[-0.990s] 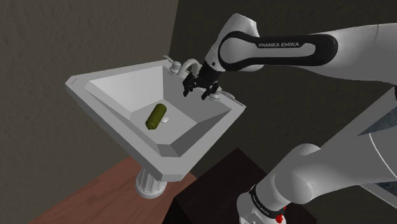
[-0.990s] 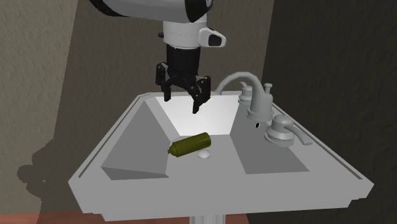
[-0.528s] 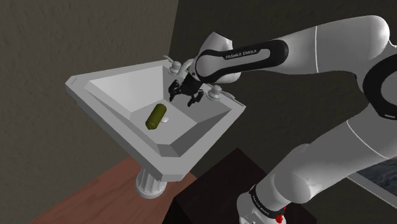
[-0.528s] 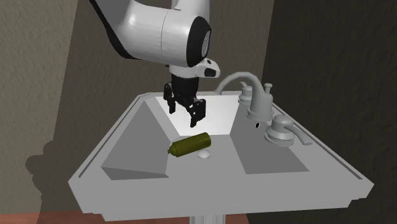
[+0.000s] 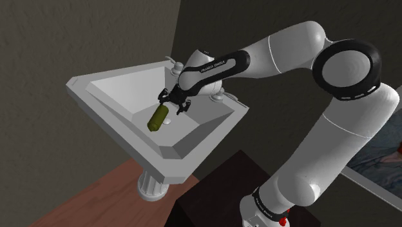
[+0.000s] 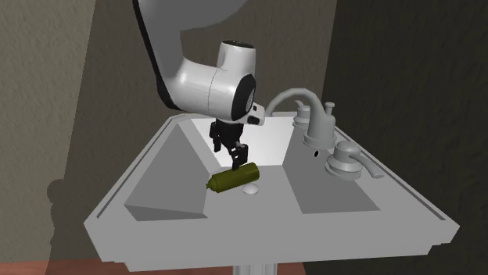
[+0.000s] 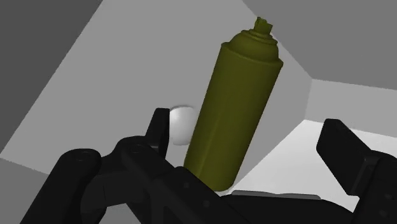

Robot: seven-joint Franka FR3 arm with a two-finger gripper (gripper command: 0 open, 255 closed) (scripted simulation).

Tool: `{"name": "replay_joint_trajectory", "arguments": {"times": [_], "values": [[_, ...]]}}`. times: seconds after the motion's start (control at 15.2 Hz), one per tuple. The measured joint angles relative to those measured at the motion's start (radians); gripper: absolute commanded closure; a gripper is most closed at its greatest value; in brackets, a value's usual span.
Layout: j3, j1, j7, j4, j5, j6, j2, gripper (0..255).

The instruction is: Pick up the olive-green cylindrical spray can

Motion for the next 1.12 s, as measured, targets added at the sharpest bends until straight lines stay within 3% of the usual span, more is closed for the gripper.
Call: {"name": "replay_joint_trajectory", "arguments": {"times": [0.53, 1.06, 1.12], "values": [[-0.029, 0.019, 0.124, 0.211, 0.015, 0.12, 0.309, 0], [-0.026, 0.026, 0.125, 0.246, 0.023, 0.194, 0.416, 0], [-0.026, 0.025, 0.123, 0.248, 0.023, 0.197, 0.42, 255]]}}
